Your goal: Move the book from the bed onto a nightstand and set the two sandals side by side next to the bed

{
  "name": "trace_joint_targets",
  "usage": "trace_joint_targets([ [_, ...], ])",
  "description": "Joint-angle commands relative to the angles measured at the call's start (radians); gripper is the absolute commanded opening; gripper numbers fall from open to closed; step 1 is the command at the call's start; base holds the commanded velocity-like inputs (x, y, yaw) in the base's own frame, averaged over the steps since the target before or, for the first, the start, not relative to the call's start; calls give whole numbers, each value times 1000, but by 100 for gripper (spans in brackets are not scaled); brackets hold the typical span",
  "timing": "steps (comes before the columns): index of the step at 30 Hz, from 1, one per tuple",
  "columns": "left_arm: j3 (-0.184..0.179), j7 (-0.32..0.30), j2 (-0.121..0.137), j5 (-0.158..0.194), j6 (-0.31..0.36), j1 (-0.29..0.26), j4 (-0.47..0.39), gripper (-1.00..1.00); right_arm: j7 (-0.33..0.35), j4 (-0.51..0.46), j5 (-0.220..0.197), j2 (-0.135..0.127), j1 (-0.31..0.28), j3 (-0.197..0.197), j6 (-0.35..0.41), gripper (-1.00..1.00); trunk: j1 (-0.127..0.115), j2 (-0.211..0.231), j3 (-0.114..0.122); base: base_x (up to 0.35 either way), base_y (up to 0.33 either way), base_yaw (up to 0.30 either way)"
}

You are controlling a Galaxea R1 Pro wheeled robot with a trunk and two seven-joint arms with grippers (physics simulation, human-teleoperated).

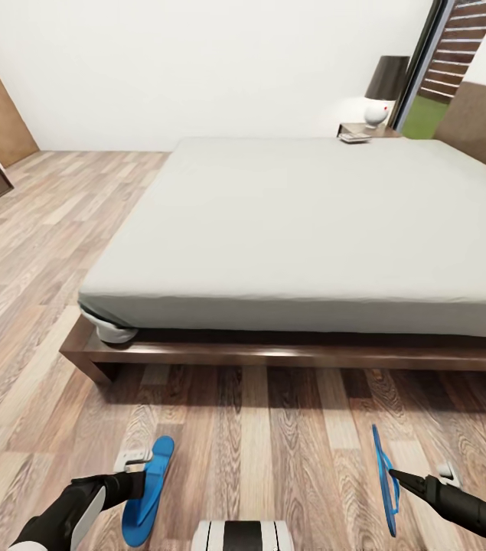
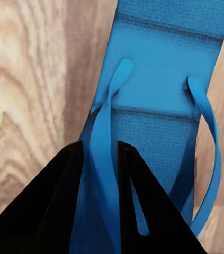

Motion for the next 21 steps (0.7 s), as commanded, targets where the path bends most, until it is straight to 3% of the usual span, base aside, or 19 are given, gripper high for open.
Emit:
trace_joint_targets([
  [1, -2, 0, 1, 10, 7, 0, -2, -100, 1, 0, -11, -1, -1, 5, 9, -100, 0, -1, -5, 0, 0, 0],
  [18, -2, -1, 1, 10, 7, 0, -2, -100, 1, 0, -11, -1, -1, 5, 9, -100, 8, -5, -70, 0, 0, 0],
  [21, -2, -1, 1, 10, 6, 0, -7, -100, 1, 0, -11, -1, -1, 5, 9, -100, 8, -5, -70, 0, 0, 0],
])
